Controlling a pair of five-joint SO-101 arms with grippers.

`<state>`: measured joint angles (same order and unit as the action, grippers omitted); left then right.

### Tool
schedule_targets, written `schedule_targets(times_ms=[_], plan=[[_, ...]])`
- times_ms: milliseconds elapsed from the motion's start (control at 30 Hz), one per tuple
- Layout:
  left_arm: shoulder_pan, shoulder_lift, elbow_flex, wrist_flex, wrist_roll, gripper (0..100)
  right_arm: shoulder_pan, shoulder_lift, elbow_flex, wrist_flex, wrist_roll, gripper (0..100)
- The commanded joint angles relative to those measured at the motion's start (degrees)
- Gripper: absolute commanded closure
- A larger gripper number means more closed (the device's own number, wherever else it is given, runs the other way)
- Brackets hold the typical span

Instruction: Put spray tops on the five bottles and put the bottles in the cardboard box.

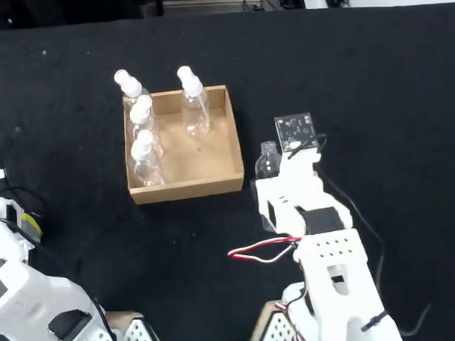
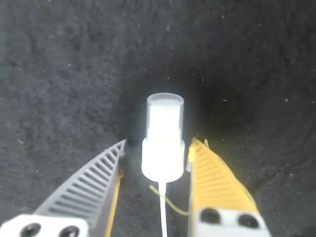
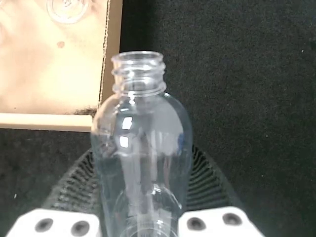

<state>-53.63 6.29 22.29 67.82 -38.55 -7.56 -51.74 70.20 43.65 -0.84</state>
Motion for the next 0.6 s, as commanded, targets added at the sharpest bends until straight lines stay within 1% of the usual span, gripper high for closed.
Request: schedule_targets(times_ms=[0,233,300,367,400,467,567], plan=[[1.4,0.3,-2.8,-0.9,0.9,82,0.9,-2.1,-0.4,-1.4,-0.1,98.8],[1.6,-0.3,-2.1,-0.5,0.6,82,0.9,-2.1,-0.4,-1.4,-0.1,98.8],[1.6,-0.4,-2.2,-0.4,0.6,88,0.9,-2.1,-0.4,-1.4,-0.1,98.8],[1.9,-0.4,-2.2,-0.4,0.6,97,0.9,-2.1,-0.4,-1.4,-0.1,98.8],[2.2,-0.4,-2.1,-0.4,0.5,97,0.9,-2.1,-0.4,-1.4,-0.1,98.8],[2.5,-0.4,-2.0,-0.4,0.5,95,0.9,-2.1,-0.4,-1.4,-0.1,98.8],[2.5,-0.4,-2.1,-0.4,0.6,97,0.9,-2.1,-0.4,-1.4,-0.1,98.8]])
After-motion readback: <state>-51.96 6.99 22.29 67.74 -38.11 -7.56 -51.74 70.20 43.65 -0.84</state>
